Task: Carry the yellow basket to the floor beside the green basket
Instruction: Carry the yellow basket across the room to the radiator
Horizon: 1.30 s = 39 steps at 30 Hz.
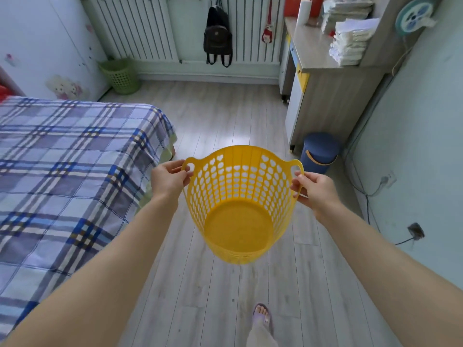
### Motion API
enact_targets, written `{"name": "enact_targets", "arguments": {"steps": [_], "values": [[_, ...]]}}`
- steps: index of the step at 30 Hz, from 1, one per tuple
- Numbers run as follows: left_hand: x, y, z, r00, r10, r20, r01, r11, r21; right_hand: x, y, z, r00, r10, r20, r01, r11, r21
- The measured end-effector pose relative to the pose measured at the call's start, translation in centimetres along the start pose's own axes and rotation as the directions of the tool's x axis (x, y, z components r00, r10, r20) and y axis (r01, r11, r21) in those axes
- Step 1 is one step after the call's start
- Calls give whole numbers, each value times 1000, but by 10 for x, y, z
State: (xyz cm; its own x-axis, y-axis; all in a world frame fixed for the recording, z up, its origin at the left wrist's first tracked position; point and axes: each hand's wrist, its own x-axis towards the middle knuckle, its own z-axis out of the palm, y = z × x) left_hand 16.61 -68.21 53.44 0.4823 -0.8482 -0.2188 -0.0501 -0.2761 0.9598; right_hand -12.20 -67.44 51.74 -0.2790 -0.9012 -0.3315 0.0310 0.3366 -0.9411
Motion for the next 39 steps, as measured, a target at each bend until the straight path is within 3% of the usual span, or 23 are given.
{"name": "enact_targets", "arguments": {"steps": [6, 12, 21, 30, 39], "values": [[89, 51, 52, 996, 41, -82, -40, 999, 9, 118, -74, 30, 997, -43, 66, 45, 998, -35], [185, 92, 98, 995, 75, -59, -74, 997, 25, 217, -129, 70, 991, -67, 119, 71, 997, -32], [381, 147, 159, 997, 34, -76, -39, 997, -72, 387, -202, 159, 995, -50, 83, 55, 996, -64], [539, 208, 207, 995, 73, -61, -77, 995, -60, 534, -274, 243, 993, -76, 94, 85, 992, -94], [723, 273, 237, 978, 104, -182, -107, 994, -4, 717, -348, 326, 977, -69, 202, 79, 996, -41]]}}
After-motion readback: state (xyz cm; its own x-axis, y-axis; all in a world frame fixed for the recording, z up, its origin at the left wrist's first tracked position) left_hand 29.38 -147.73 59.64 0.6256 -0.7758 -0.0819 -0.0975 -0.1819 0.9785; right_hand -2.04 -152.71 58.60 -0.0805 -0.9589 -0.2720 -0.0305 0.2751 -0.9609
